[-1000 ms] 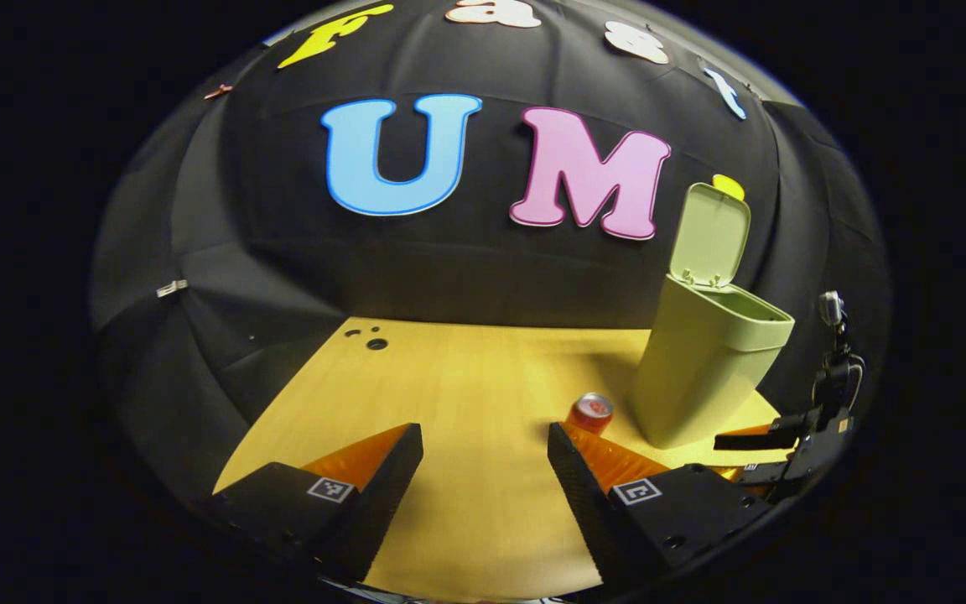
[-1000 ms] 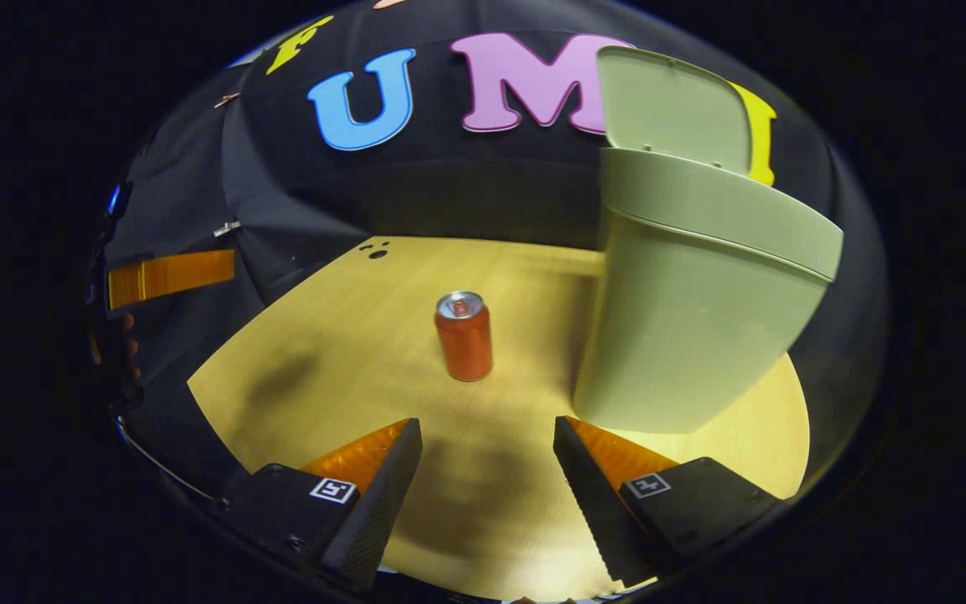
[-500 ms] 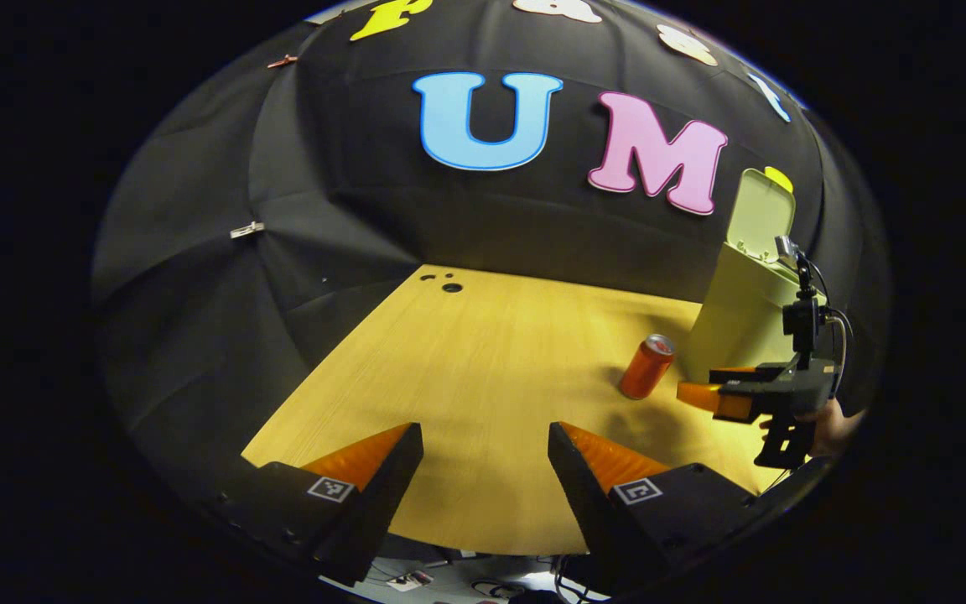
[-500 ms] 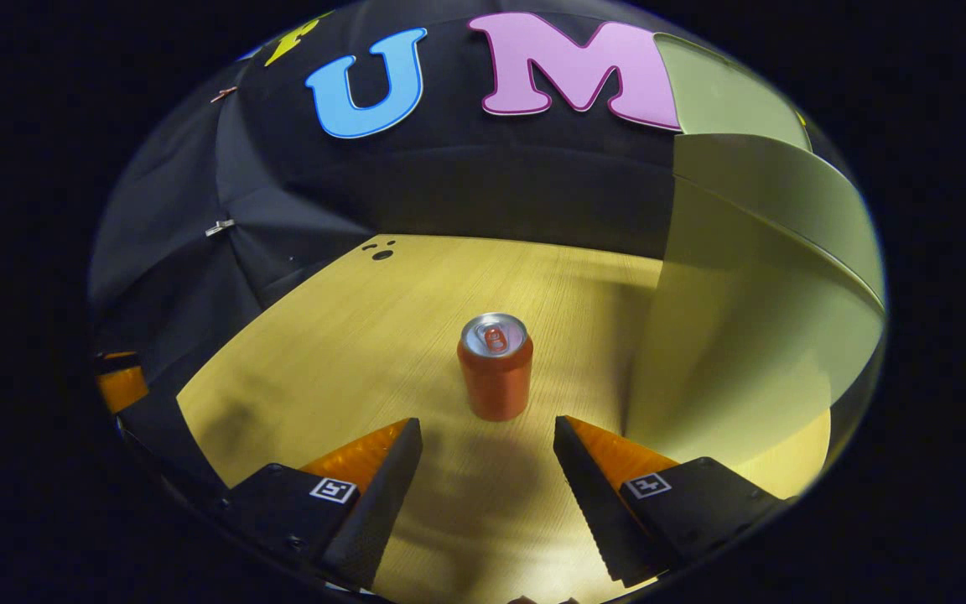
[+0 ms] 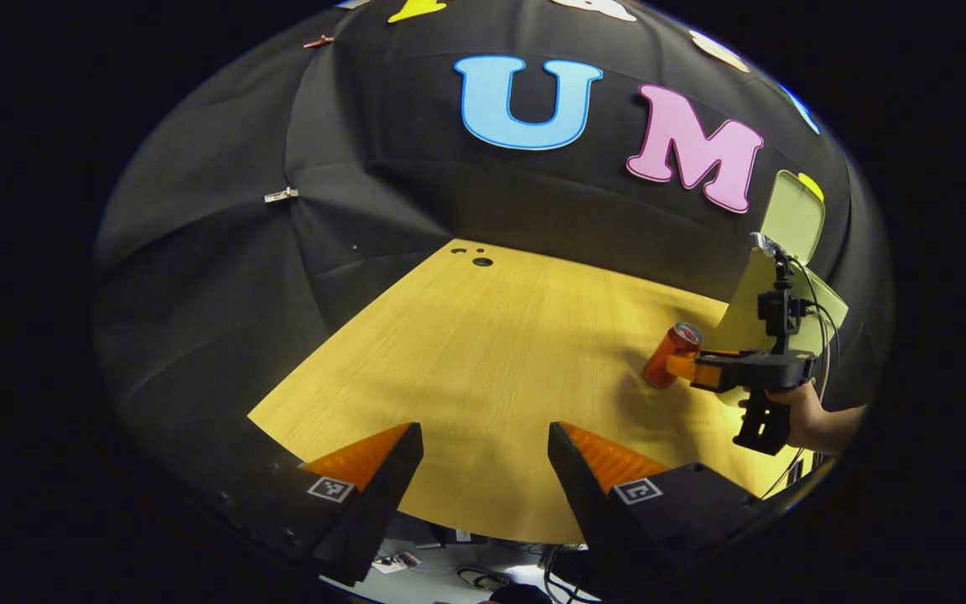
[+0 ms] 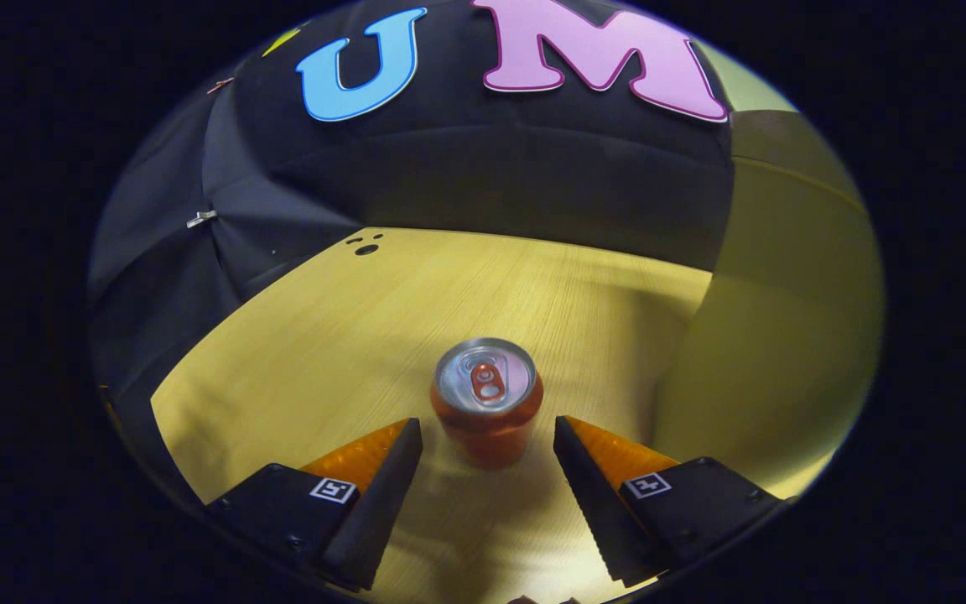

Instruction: Press the lid of the desktop garbage bin to open it, pick up the crumpled paper on the desktop and throw it into the bin, then pick up the pop can on the desktop and drop it into the bin, and finally close the garbage bin lid.

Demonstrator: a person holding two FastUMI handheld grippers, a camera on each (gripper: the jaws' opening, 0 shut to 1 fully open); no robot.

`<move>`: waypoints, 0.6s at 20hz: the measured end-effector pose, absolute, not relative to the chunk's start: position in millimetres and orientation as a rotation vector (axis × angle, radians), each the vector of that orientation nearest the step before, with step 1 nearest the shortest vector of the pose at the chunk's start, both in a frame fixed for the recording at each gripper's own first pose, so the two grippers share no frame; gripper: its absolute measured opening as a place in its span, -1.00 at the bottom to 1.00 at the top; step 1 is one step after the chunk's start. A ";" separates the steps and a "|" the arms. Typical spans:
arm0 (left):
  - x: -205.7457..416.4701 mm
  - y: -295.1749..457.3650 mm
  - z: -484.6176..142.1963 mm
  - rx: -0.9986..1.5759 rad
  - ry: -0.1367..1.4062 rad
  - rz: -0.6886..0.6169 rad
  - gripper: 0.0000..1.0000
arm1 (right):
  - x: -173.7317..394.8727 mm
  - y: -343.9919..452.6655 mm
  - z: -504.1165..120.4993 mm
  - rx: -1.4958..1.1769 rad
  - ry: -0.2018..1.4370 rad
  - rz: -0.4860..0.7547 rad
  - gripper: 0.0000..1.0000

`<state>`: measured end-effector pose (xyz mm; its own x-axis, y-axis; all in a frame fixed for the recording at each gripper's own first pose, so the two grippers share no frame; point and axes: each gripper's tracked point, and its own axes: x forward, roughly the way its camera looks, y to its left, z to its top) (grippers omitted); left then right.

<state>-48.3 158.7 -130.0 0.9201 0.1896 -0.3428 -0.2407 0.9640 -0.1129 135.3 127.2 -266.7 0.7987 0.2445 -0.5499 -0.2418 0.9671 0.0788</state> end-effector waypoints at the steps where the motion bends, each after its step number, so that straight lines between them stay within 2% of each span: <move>1: -43.6 156.3 -129.6 -0.149 0.337 0.218 0.92 | 141.3 129.7 -267.5 0.009 0.587 0.260 0.98; 12: -21.2 145.5 -124.8 -0.164 0.328 0.189 0.92 | 160.9 137.4 -283.2 -0.071 0.599 0.282 0.96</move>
<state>-21.2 145.5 -124.8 0.9294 0.1570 -0.3340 -0.2100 0.9692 -0.1288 160.9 137.4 -283.2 0.7889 0.2411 -0.5652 -0.2820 0.9593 0.0156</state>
